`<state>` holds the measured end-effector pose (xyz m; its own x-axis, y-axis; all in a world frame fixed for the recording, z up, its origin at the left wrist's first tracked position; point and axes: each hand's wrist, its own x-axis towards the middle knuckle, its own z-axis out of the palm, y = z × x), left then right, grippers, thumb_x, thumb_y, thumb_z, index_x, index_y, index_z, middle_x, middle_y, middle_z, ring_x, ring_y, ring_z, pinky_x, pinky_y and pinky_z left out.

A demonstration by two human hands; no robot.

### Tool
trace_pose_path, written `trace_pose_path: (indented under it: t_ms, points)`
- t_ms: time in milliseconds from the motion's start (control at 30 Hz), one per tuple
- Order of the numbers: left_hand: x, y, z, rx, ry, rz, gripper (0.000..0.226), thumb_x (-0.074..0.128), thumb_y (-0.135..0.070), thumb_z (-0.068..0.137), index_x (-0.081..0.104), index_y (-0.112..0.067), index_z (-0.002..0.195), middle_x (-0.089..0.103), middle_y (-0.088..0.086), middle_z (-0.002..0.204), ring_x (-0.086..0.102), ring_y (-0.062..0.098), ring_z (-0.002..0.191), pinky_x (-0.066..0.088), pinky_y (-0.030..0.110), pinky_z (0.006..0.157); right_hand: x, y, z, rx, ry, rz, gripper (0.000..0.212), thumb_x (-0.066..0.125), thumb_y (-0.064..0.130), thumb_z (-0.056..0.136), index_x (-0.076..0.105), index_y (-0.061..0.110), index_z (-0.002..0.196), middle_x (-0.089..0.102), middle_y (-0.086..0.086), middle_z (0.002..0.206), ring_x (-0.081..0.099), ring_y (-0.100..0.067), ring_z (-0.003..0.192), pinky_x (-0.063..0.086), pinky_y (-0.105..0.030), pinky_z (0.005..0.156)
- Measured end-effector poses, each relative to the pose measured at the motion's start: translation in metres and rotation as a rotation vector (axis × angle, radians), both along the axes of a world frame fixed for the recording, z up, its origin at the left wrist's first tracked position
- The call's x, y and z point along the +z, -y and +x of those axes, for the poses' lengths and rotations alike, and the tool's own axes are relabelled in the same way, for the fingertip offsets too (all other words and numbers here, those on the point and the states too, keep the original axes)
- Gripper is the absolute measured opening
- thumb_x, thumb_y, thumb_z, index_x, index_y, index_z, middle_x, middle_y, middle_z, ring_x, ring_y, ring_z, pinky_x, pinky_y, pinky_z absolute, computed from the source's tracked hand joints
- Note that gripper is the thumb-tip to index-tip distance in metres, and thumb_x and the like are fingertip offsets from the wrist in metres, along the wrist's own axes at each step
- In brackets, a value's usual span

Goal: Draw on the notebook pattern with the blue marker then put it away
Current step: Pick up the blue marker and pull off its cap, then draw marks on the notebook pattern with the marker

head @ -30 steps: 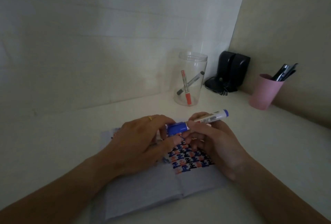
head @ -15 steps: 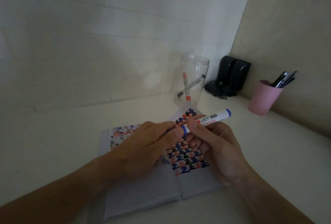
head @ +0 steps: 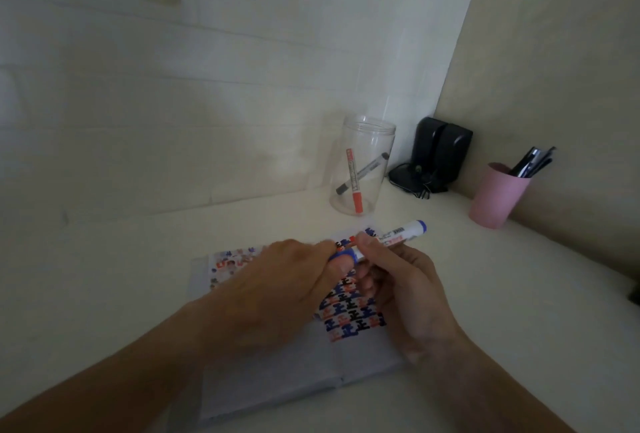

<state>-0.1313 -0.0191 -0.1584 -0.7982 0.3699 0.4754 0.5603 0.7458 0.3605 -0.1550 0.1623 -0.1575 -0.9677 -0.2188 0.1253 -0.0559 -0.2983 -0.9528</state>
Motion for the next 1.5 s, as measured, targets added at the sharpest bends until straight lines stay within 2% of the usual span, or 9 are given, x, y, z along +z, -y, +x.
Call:
trace_pose_path:
  t_ms: [100,133,267,367,467,600,733,933,1500]
  points:
    - [0.008,0.024,-0.008,-0.059,0.468,0.763,0.047,0.041,-0.059,0.091,0.045,-0.028,0.055,0.032,-0.011,0.045,0.032,0.008,0.038,0.027,0.011,0.04,0.006,-0.027,-0.012,-0.07,0.026,-0.081,0.021,0.076,0.032,0.078,0.075,0.011,0.072,0.059,0.001,0.058,0.049,-0.01,0.05,0.042,-0.02,0.047]
    - [0.009,0.035,-0.009,-0.07,0.464,0.879,0.05,0.041,-0.062,0.09,0.044,-0.026,0.055,0.032,-0.009,0.047,0.027,0.008,0.041,0.028,0.014,0.041,0.007,-0.034,-0.013,-0.08,0.022,-0.078,0.022,0.076,0.032,0.078,0.075,0.011,0.073,0.058,0.001,0.059,0.049,-0.01,0.05,0.042,-0.02,0.047]
    - [-0.003,0.039,-0.011,0.1,-0.077,0.311,0.035,0.035,-0.058,0.097,0.05,-0.031,0.083,0.054,-0.012,0.071,0.052,0.008,0.062,0.038,0.017,0.059,-0.001,-0.027,-0.014,-0.051,-0.003,0.011,0.025,0.075,0.032,0.086,0.073,0.015,0.068,0.059,0.0,0.058,0.049,-0.012,0.049,0.044,-0.021,0.046]
    - [-0.009,0.028,-0.011,0.054,-0.076,-0.019,0.034,0.036,-0.055,0.097,0.056,-0.029,0.106,0.058,-0.014,0.097,0.053,0.007,0.087,0.045,0.028,0.08,-0.002,-0.019,-0.012,-0.077,0.008,0.113,0.029,0.075,0.029,0.086,0.068,0.016,0.061,0.054,-0.002,0.054,0.042,-0.016,0.047,0.037,-0.026,0.045]
    - [-0.014,0.028,-0.013,-0.031,-0.036,-0.137,0.034,0.047,-0.053,0.098,0.062,-0.028,0.115,0.065,-0.009,0.113,0.055,0.011,0.1,0.048,0.036,0.089,0.004,-0.027,-0.007,-0.116,0.027,0.102,0.022,0.076,0.027,0.079,0.072,0.006,0.077,0.055,-0.002,0.054,0.044,-0.015,0.047,0.039,-0.023,0.042]
    - [-0.02,0.034,-0.016,-0.085,-0.027,-0.191,0.034,0.046,-0.061,0.097,0.061,-0.037,0.117,0.066,-0.016,0.117,0.053,0.005,0.107,0.047,0.036,0.092,0.02,-0.033,0.004,-0.081,-0.029,0.157,0.015,0.066,0.009,0.091,0.079,0.011,0.084,0.065,-0.003,0.062,0.059,-0.012,0.055,0.052,-0.023,0.051]
    - [-0.025,0.035,-0.021,-0.111,-0.045,-0.199,0.034,0.048,-0.059,0.097,0.062,-0.038,0.12,0.067,-0.018,0.119,0.054,0.007,0.111,0.048,0.039,0.092,0.015,-0.022,0.026,0.05,-0.02,0.303,0.009,0.075,0.009,0.079,0.078,0.016,0.074,0.069,-0.005,0.062,0.063,-0.013,0.053,0.052,-0.022,0.049]
    - [-0.027,0.036,-0.026,-0.139,-0.034,-0.182,0.034,0.05,-0.058,0.097,0.064,-0.037,0.119,0.068,-0.016,0.119,0.056,0.009,0.11,0.047,0.041,0.095,-0.015,-0.023,0.042,-0.05,-0.137,0.484,0.012,0.076,-0.001,0.081,0.077,0.01,0.078,0.07,-0.009,0.059,0.064,-0.017,0.052,0.053,-0.025,0.049]
    - [-0.028,0.035,-0.028,-0.137,-0.013,-0.155,0.035,0.052,-0.059,0.096,0.067,-0.037,0.118,0.069,-0.018,0.119,0.058,0.005,0.108,0.048,0.04,0.096,-0.024,-0.026,0.047,-0.124,-0.264,0.664,0.005,0.081,0.019,0.075,0.08,0.022,0.078,0.078,0.0,0.068,0.073,-0.013,0.058,0.057,-0.02,0.056]
